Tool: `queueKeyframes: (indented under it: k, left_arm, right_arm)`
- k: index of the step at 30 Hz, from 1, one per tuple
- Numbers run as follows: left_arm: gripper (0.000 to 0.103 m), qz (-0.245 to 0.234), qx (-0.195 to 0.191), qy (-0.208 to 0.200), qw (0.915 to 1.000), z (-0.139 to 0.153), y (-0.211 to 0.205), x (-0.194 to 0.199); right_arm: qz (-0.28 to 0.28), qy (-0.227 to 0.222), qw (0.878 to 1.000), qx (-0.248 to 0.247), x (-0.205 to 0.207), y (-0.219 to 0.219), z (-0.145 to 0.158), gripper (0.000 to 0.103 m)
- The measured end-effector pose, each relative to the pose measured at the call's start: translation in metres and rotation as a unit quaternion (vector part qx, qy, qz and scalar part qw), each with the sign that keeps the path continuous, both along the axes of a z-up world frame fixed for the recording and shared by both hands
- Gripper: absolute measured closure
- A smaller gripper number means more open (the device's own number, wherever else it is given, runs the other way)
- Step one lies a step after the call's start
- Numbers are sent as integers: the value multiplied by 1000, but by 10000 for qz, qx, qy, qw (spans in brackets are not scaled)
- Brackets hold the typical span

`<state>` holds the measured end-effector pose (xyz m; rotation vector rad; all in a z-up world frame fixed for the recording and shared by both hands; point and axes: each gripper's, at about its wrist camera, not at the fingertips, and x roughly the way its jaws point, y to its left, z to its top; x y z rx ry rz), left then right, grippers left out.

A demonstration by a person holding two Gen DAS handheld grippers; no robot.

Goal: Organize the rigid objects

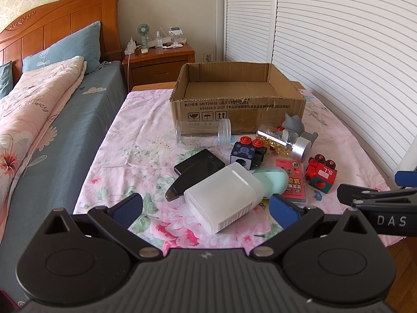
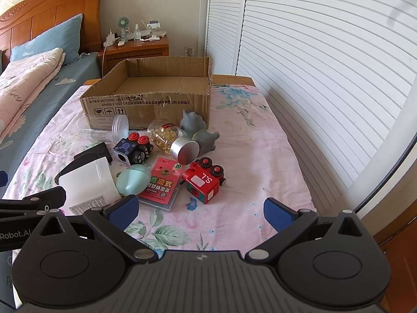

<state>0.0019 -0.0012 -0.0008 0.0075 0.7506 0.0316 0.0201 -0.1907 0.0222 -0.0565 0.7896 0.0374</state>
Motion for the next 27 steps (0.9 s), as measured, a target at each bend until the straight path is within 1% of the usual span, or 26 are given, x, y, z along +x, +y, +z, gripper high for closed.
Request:
queueKeyframes:
  k: [27]
  left_arm:
    - [1, -23, -55, 18, 10000, -1, 0, 3]
  right_arm:
    - [-26, 2, 10000, -22, 2, -3, 0, 0]
